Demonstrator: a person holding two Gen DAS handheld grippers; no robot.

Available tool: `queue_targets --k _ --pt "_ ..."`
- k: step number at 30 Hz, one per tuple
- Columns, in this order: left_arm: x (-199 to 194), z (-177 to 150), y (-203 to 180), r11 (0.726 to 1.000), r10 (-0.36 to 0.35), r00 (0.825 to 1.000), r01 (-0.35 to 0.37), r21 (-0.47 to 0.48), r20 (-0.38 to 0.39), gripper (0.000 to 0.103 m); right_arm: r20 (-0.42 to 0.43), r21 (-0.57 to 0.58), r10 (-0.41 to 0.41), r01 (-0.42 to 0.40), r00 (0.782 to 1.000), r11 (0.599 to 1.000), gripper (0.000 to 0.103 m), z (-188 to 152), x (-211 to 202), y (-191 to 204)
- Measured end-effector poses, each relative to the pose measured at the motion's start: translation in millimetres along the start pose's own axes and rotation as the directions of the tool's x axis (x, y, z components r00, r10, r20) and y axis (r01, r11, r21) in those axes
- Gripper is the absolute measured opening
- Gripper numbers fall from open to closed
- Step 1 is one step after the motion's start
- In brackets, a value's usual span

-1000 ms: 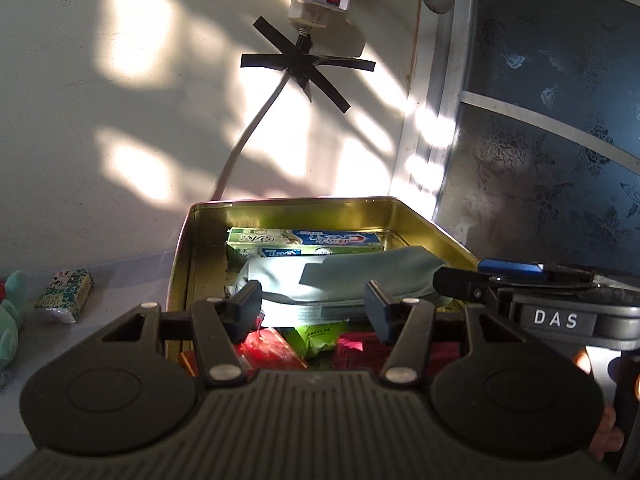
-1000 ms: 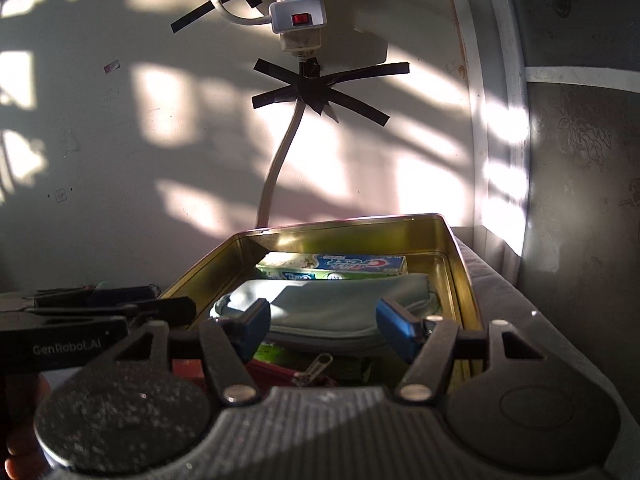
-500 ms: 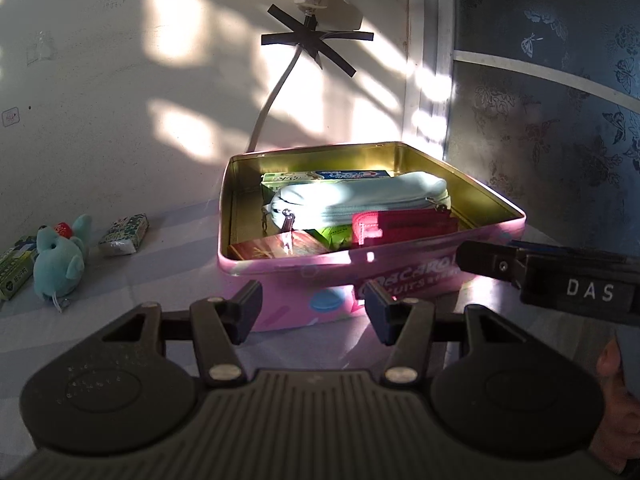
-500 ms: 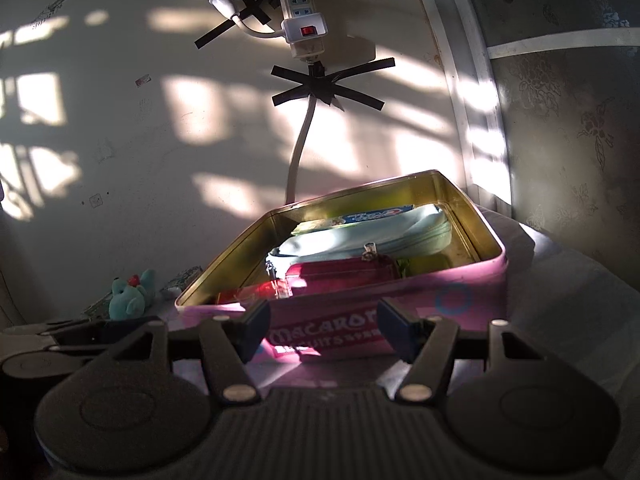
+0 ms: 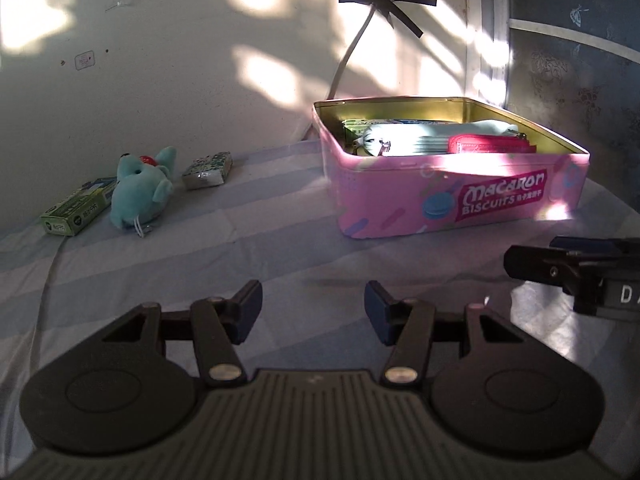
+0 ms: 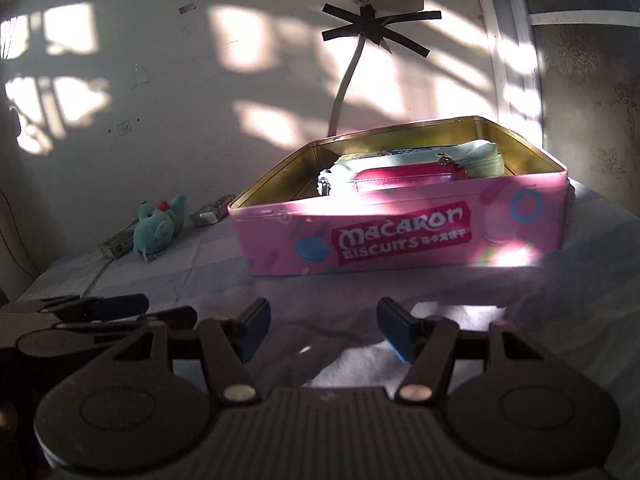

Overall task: Organize objects
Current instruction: 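Withdraw both grippers from the tin back over the bed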

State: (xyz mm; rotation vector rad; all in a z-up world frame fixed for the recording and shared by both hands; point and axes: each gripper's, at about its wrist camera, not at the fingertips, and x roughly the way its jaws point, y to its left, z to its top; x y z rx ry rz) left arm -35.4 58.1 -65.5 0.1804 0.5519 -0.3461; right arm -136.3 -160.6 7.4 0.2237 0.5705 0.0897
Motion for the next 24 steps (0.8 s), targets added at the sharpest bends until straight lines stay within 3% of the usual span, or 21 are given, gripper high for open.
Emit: queue_targets --k 10,24 --pt "2.0 -13.2 48.2 0.995 0.096 0.995 -0.096 -0.028 -0.013 0.058 -0.066 -0.065 0.042 -0.046 0.997 0.997 0.062 -5.6 26.6 45.9" --pt "10.4 -19.1 111.5 0.98 0.177 0.983 -0.18 -0.084 -0.043 0.058 -0.132 -0.145 0.076 -0.095 0.988 0.985 0.062 -9.9 62.1 97.2"
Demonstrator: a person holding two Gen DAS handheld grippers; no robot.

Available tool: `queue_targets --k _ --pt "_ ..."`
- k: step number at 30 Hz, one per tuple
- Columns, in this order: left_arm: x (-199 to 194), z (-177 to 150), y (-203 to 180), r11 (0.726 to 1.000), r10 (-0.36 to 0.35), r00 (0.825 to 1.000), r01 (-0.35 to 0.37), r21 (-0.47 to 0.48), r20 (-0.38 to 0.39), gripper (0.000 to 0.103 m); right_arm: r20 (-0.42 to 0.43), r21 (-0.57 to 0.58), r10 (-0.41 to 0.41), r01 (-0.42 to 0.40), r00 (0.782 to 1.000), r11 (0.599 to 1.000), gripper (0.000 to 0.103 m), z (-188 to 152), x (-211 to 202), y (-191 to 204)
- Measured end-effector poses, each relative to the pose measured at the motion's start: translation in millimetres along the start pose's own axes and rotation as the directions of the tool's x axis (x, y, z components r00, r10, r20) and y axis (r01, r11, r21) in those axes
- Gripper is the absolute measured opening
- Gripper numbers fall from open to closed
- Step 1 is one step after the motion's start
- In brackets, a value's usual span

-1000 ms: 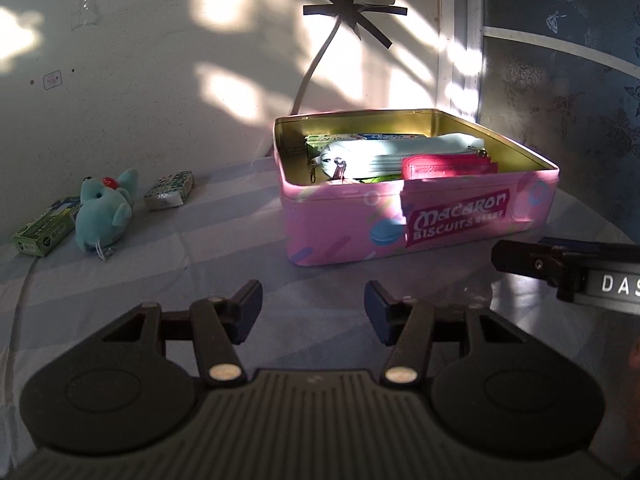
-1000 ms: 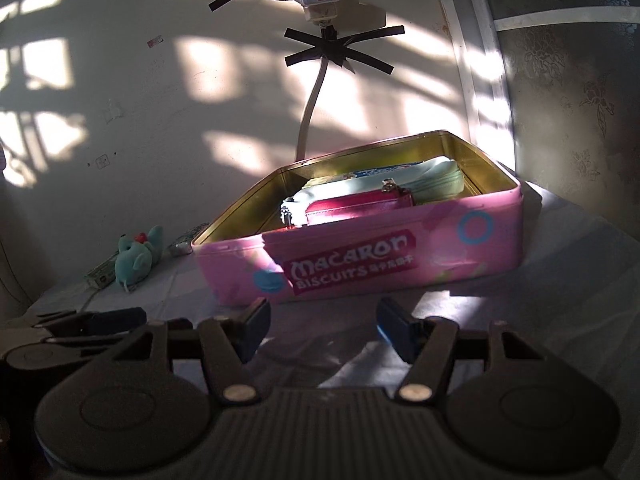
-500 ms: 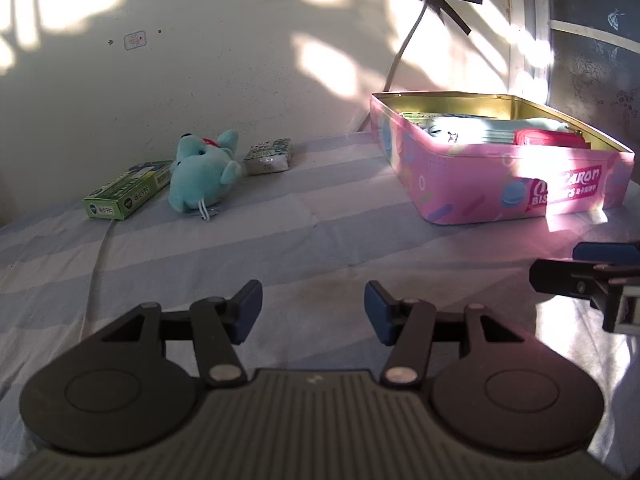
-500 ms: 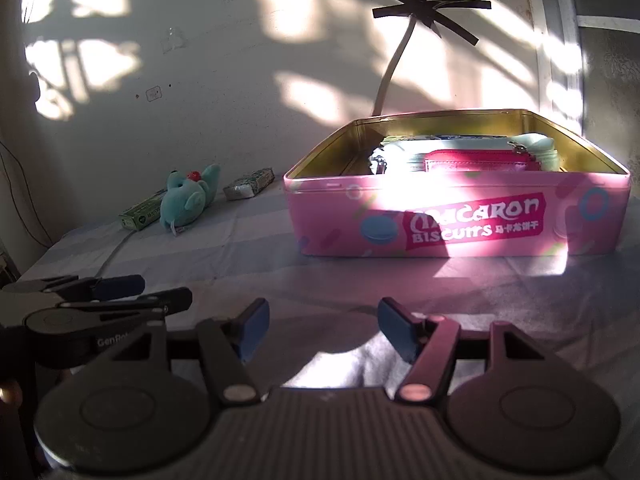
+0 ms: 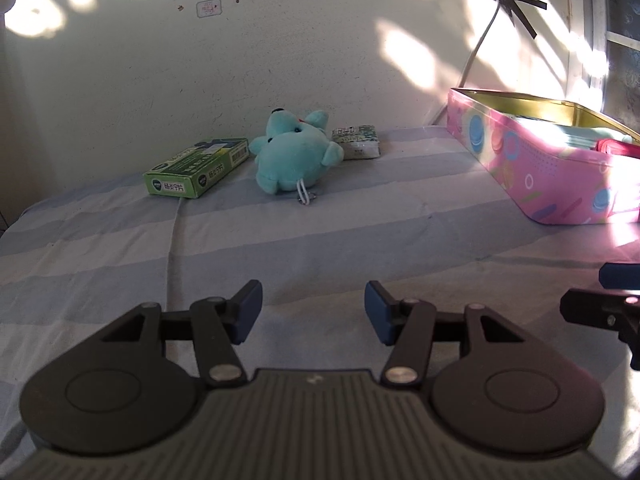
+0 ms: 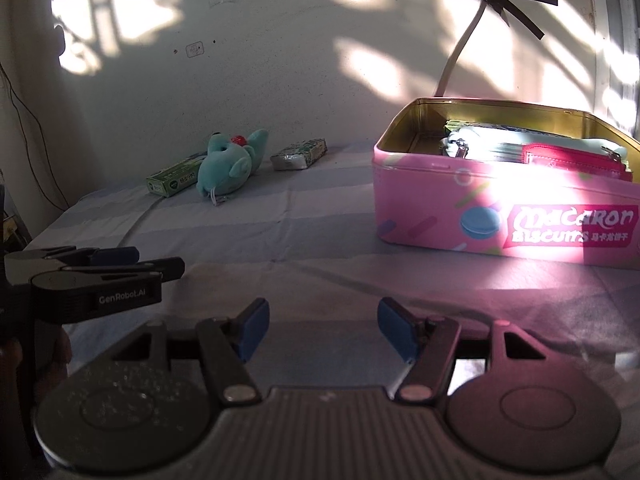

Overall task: Organize objects
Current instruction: 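Withdraw both grippers from the tin back over the bed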

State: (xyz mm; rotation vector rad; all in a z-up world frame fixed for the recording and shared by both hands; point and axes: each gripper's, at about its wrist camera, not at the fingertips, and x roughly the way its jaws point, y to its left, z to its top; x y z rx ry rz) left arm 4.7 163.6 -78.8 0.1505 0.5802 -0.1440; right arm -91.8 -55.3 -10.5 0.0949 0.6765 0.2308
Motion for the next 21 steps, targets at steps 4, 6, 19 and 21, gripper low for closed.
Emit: queue_targets --k 4,6,19,21 --pt "6.0 1.1 16.6 1.0 0.018 1.0 -0.018 -0.023 -0.013 0.059 -0.019 -0.026 0.014 -0.015 1.0 1.0 0.062 1.1 10.7 11.4" --pt "8.3 2.1 24.0 0.999 0.018 1.0 -0.019 -0.042 -0.017 0.059 -0.025 -0.043 0.019 -0.02 1.0 0.999 0.062 1.9 16.6 18.5" --pt "32.6 10.2 59.7 0.993 0.041 0.999 -0.043 -0.112 -0.022 0.059 -0.033 -0.146 0.03 -0.035 0.999 0.989 0.071 17.8 55.8 57.2" --pt "31.9 9.5 64.9 0.99 0.026 1.0 -0.027 -0.135 -0.016 0.059 -0.039 -0.16 0.03 -0.036 0.999 0.987 0.071 22.3 63.4 62.7"
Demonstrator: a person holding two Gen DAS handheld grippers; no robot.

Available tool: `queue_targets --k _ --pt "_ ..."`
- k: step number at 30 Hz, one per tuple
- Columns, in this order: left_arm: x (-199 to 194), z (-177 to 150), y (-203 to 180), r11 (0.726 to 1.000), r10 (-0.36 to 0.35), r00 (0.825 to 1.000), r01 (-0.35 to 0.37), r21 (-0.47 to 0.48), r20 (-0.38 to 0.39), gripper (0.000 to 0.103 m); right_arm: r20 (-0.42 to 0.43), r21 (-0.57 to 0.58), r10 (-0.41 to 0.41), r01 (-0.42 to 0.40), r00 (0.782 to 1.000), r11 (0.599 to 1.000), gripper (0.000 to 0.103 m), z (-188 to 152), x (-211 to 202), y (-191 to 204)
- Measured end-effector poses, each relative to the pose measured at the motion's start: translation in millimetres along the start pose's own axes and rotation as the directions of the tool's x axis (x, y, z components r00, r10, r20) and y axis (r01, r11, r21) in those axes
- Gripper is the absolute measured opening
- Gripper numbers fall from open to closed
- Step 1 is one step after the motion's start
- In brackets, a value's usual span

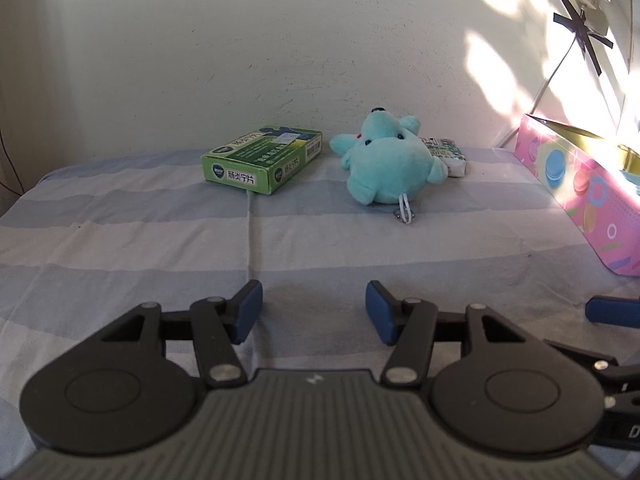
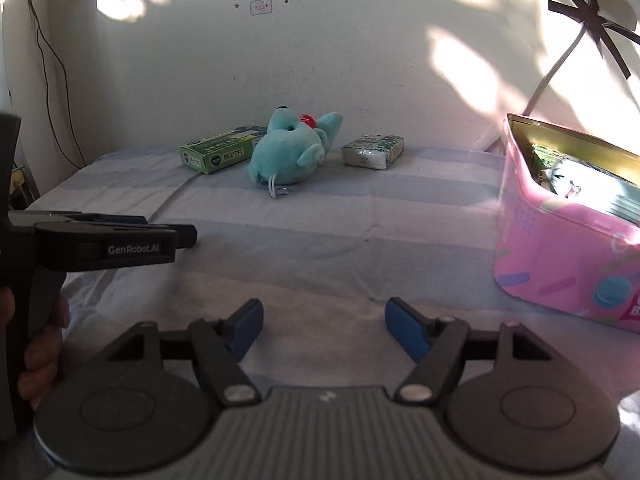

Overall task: Organize objects
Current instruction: 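Withdraw both grippers from the tin back over the bed, then move the right gripper to the teal plush toy and close on it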

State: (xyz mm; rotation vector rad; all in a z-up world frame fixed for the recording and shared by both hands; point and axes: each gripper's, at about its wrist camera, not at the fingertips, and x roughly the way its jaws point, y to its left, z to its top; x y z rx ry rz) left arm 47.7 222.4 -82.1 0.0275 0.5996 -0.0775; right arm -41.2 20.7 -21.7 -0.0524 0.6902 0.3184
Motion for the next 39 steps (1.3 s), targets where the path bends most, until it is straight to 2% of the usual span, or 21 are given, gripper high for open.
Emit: queue_targets --k 4,7,11,14,17,22,23,24,25,28,29,31,32,35,39 --pt "-2.1 -0.5 4.5 1.0 0.021 1.0 -0.022 0.021 0.017 0.059 -0.004 -0.047 -0.001 0.001 1.0 0.999 0.071 11.2 17.2 11.7" --pt "2.4 1.3 14.9 1.0 0.004 1.0 -0.004 -0.006 -0.012 0.06 -0.001 -0.075 0.013 -0.013 1.0 0.997 0.07 20.8 29.4 18.9" --pt "4.5 3.0 23.6 1.0 -0.011 1.0 0.01 -0.029 -0.018 0.063 0.059 -0.115 0.008 -0.001 0.998 0.993 0.072 45.1 47.4 27.8" --pt "4.6 3.4 26.2 0.999 -0.018 1.0 0.018 -0.041 -0.017 0.064 0.111 -0.084 0.016 -0.006 0.994 0.996 0.074 68.7 61.4 28.2" --pt "4.8 3.6 26.2 0.999 -0.019 1.0 0.018 -0.042 -0.017 0.065 0.144 -0.039 0.0 0.006 0.99 0.999 0.081 90.5 82.2 28.3" --pt "6.2 4.3 25.1 0.999 -0.016 1.0 0.015 -0.033 -0.019 0.066 0.123 0.036 -0.016 0.012 0.992 0.999 0.085 105.1 116.8 22.0" --pt "6.5 4.4 24.6 0.999 -0.016 1.0 0.015 -0.031 -0.019 0.067 0.118 0.05 -0.009 0.003 0.993 0.999 0.093 105.4 123.7 19.9" --pt "6.1 4.2 24.1 0.999 -0.015 1.0 0.014 -0.03 -0.02 0.067 0.102 0.064 0.003 -0.009 0.995 0.998 0.096 106.2 130.3 18.3" --pt "6.2 4.2 24.2 0.999 -0.016 1.0 0.015 -0.03 -0.02 0.067 0.083 0.072 0.026 -0.032 0.996 0.997 0.096 109.2 136.2 17.4" --pt "6.8 4.6 24.6 0.999 -0.021 1.0 0.02 -0.031 -0.021 0.069 0.081 0.045 0.029 -0.032 0.996 0.998 0.097 113.7 143.9 23.6" --pt "7.1 4.7 25.1 0.999 -0.022 1.0 0.022 -0.032 -0.021 0.069 0.081 0.028 0.032 -0.034 0.996 0.999 0.094 114.0 145.3 27.1" --pt "7.8 4.7 25.4 0.999 -0.024 0.999 0.024 -0.034 -0.021 0.069 0.08 -0.028 0.056 -0.054 0.995 0.998 0.075 112.0 145.1 36.1" --pt "8.0 4.7 25.5 0.999 -0.025 0.999 0.024 -0.035 -0.021 0.069 0.079 -0.065 0.072 -0.066 0.994 0.996 0.056 110.1 144.2 42.6" --pt "8.2 4.4 25.4 0.999 -0.026 0.999 0.025 -0.035 -0.021 0.07 0.09 -0.114 0.057 -0.047 0.994 0.992 0.052 105.1 138.2 52.4" --pt "8.8 4.7 27.1 0.998 -0.039 0.999 0.038 -0.044 -0.02 0.071 0.083 -0.077 0.078 -0.071 0.994 0.994 0.051 100.5 130.7 46.6"
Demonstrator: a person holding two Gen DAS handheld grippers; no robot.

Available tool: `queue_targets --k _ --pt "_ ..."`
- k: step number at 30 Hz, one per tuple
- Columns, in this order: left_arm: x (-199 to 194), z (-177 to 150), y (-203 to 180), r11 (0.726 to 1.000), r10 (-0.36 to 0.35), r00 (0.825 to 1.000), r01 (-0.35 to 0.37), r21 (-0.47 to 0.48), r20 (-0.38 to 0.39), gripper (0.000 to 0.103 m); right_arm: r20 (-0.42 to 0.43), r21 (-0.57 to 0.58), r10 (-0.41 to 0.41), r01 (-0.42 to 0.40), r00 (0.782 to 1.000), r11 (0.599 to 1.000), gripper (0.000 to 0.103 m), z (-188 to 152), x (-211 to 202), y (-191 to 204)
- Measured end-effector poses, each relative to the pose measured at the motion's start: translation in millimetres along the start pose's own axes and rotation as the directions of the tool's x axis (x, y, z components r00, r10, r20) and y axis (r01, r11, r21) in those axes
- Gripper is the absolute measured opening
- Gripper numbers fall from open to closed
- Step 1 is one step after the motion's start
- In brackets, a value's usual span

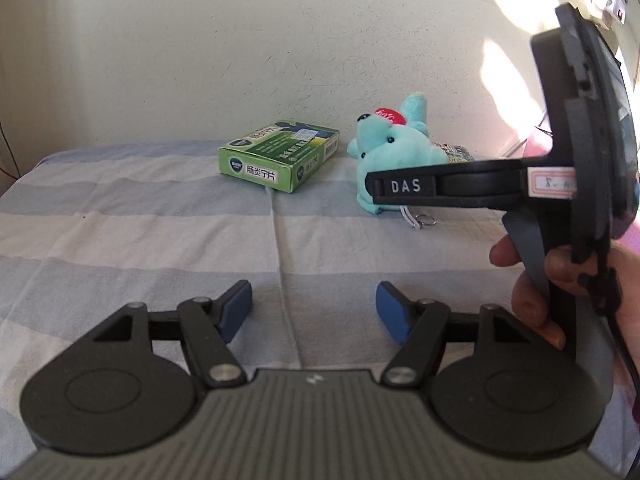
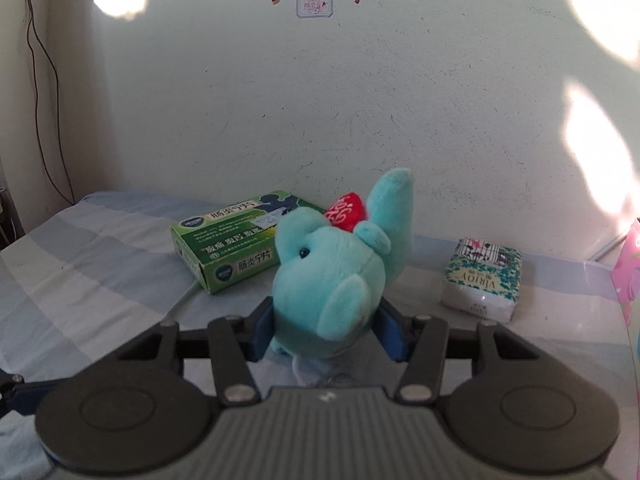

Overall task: Organize objects
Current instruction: 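Move the right gripper to the teal plush toy and close on it, then lift the teal plush toy off the bed with the right gripper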

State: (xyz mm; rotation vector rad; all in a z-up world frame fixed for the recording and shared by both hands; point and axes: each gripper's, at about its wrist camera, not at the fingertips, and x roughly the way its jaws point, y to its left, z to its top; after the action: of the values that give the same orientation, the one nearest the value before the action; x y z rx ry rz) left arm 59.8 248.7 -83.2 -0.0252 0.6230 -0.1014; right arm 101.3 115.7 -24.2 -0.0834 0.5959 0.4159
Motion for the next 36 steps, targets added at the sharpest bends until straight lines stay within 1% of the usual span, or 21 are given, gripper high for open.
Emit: queue_targets --k 5,7,12,17,20,23,24,26,30,32,33,36 --pt "-0.4 -0.9 0.1 1.0 -0.006 1.0 0.006 0.002 0.0 0.072 -0.035 0.02 0.051 -0.05 0.998 0.999 0.051 -14.9 -21.4 -8.3" --pt "-1.7 -1.5 -0.2 1.0 -0.006 1.0 0.006 0.001 0.0 0.072 -0.048 0.044 0.071 -0.069 0.996 0.997 0.051 -23.0 -31.6 -13.9" --pt "-3.1 -1.3 0.1 1.0 -0.005 1.0 0.005 0.004 0.0 0.072 -0.068 0.072 0.098 -0.093 0.993 0.993 0.048 -42.0 -59.4 -22.9" --pt "-3.6 -1.9 -1.2 1.0 -0.003 1.0 0.003 0.007 0.0 0.073 -0.062 0.081 0.115 -0.109 0.992 0.991 0.048 -65.2 -95.0 -25.8" --pt "-3.5 -2.2 -1.6 1.0 -0.002 1.0 0.002 0.01 0.001 0.073 -0.055 0.087 0.142 -0.136 0.988 0.987 0.048 -81.7 -120.1 -28.5" --pt "-2.9 -2.2 -2.2 1.0 -0.002 1.0 0.002 0.011 0.001 0.073 -0.059 0.088 0.15 -0.144 0.987 0.986 0.053 -92.1 -137.1 -30.1" --pt "-2.7 -2.2 -2.2 1.0 -0.002 1.0 0.002 0.011 0.001 0.073 -0.062 0.088 0.148 -0.142 0.987 0.986 0.063 -94.6 -141.8 -31.1" --pt "-2.9 -2.3 -2.2 1.0 -0.002 1.0 0.002 0.011 0.001 0.073 -0.061 0.086 0.133 -0.127 0.989 0.988 0.071 -99.1 -150.6 -33.6" --pt "-2.8 -2.2 -2.3 1.0 -0.001 1.0 0.001 0.013 0.001 0.073 -0.069 0.059 0.1 -0.096 0.993 0.994 0.077 -111.5 -167.8 -37.4" --pt "-3.1 -2.4 -2.2 1.0 -0.001 1.0 0.001 0.013 0.001 0.073 -0.061 0.047 0.076 -0.073 0.995 0.996 0.082 -119.7 -179.9 -39.9" --pt "-3.1 -2.3 -2.2 1.0 -0.001 1.0 0.001 0.012 0.001 0.073 -0.056 0.047 0.065 -0.063 0.996 0.997 0.087 -122.3 -185.5 -41.2" --pt "-2.6 -2.1 -1.8 1.0 -0.001 1.0 0.001 0.008 0.003 0.073 -0.056 0.059 0.051 -0.047 0.997 0.997 0.088 -130.5 -196.9 -45.9"
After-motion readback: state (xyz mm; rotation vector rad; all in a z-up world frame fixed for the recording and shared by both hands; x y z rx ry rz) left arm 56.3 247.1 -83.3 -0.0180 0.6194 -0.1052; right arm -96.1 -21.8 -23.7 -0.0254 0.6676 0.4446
